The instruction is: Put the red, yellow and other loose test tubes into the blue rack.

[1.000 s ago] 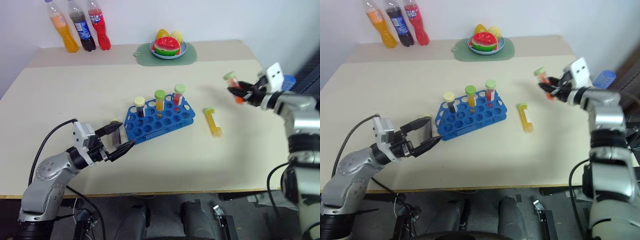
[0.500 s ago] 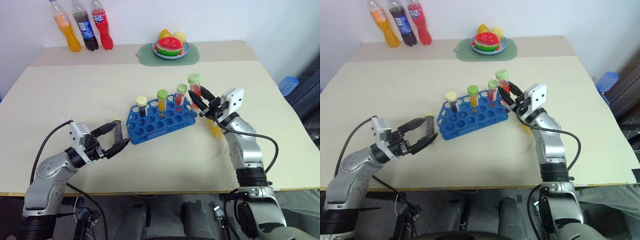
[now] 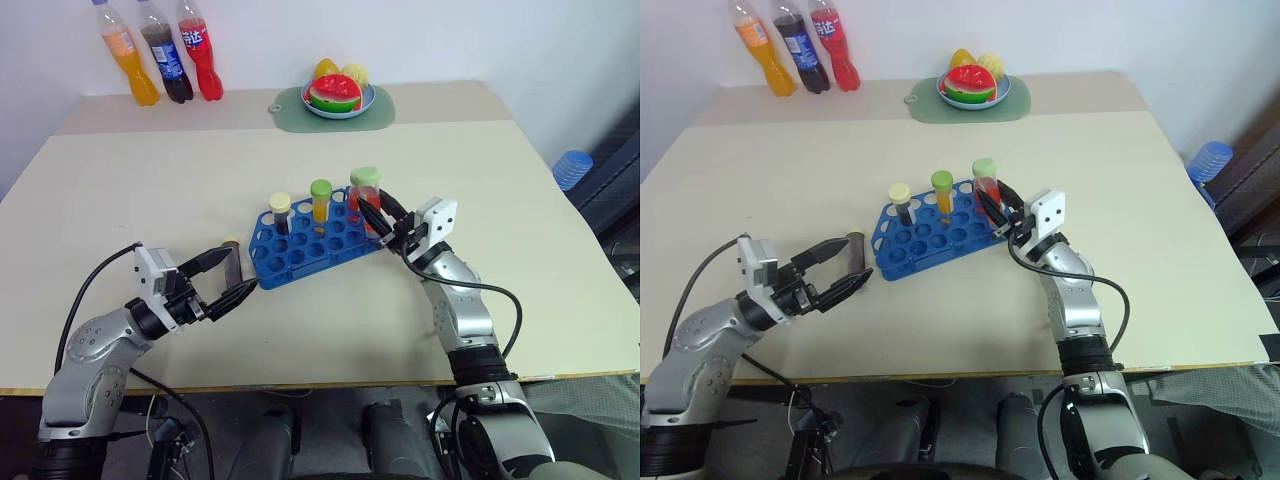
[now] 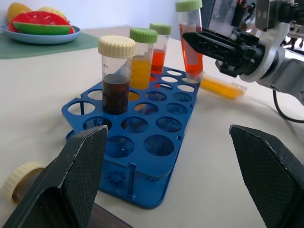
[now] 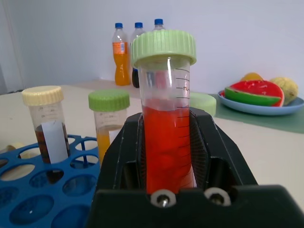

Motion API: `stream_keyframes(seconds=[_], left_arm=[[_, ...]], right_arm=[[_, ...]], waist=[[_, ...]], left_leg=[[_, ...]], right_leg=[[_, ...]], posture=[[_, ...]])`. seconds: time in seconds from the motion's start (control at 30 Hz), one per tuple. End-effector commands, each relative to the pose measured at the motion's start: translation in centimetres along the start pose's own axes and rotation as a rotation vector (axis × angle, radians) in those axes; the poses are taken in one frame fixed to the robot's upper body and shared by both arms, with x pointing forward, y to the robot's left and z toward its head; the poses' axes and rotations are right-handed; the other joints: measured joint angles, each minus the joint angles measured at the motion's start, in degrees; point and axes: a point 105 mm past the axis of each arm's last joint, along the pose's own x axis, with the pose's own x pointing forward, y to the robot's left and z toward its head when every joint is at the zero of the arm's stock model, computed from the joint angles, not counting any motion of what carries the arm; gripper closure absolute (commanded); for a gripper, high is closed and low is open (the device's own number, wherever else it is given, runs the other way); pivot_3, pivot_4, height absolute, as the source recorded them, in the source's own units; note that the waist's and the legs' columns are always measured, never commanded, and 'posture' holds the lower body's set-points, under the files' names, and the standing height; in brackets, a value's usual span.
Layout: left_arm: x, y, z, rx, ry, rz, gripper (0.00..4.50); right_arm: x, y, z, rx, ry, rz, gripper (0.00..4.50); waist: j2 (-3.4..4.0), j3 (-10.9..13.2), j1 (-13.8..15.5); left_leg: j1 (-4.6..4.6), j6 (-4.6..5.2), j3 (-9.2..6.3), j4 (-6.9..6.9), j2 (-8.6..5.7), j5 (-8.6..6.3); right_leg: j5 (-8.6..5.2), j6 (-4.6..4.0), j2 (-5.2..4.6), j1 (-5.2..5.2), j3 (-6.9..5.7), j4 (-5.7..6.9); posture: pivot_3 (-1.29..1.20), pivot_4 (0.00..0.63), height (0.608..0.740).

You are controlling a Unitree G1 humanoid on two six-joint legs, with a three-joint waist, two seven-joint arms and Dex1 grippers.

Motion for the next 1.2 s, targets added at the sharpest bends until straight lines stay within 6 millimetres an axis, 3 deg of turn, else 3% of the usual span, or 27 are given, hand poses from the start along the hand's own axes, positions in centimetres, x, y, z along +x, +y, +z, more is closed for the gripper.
stream_keyframes(seconds=[0.03, 0.6, 0.7, 0.93, 1.03, 1.2], left_arm=[[-0.5, -0.1, 1.0, 0.049, -0.019, 0.007, 0.23], [0.1, -0.7, 1.4, 0.051, -0.040, -0.009, 0.23], [0.1, -0.6, 1.2, 0.048, -0.040, -0.009, 0.23], [-0.3, -0.4, 0.4, 0.035, -0.037, -0.007, 0.23], [-0.1, -0.5, 0.4, 0.032, -0.042, -0.010, 0.23], [0.2, -0.6, 0.3, 0.029, -0.047, -0.012, 0.23]], right_arm=[[0.5, 0.6, -0.1, 0.002, -0.009, 0.014, 3.73], [0.9, 0.4, -1.7, -0.016, 0.010, -0.026, 3.73], [0.6, 0.9, -1.8, 0.051, -0.006, 0.013, 3.73], [-0.4, 0.9, -0.8, -0.082, -0.017, 0.055, 0.14], [-1.3, 0.6, -0.1, -0.126, 0.004, 0.098, 0.14], [-4.6, -0.9, 1.4, -0.147, 0.140, 0.156, 0.14]], waist=[[0.01, 0.00, -0.10], [-0.01, -0.04, -0.94], [-0.01, -0.04, -1.22], [0.01, -0.03, -1.26], [0.01, -0.03, -0.96], [0.02, -0.03, -0.63]], left_leg=[[0.01, 0.00, 0.00, -0.01, 0.00, 0.00], [0.06, -0.02, -0.01, -0.04, 0.02, 0.01], [0.07, -0.03, -0.04, -0.04, 0.02, 0.02], [0.06, -0.03, -0.04, -0.12, 0.02, 0.02], [0.06, -0.03, -0.04, -0.11, 0.01, 0.02], [0.05, -0.03, -0.04, -0.10, -0.01, 0.02]], right_leg=[[0.00, 0.00, 0.00, 0.00, 0.00, 0.00], [0.00, -0.01, 0.04, 0.04, 0.00, 0.00], [0.00, -0.01, 0.05, 0.05, 0.00, 0.02], [0.00, -0.02, 0.06, 0.00, 0.01, 0.00], [0.00, -0.01, 0.04, 0.01, 0.01, -0.01], [0.00, -0.01, 0.01, 0.06, 0.01, -0.05]], posture=[[0.00, 0.150, 0.740], [0.00, 0.150, 0.740], [0.00, 0.150, 0.740], [0.00, 0.150, 0.740], [0.00, 0.150, 0.740], [0.00, 0.150, 0.740]])
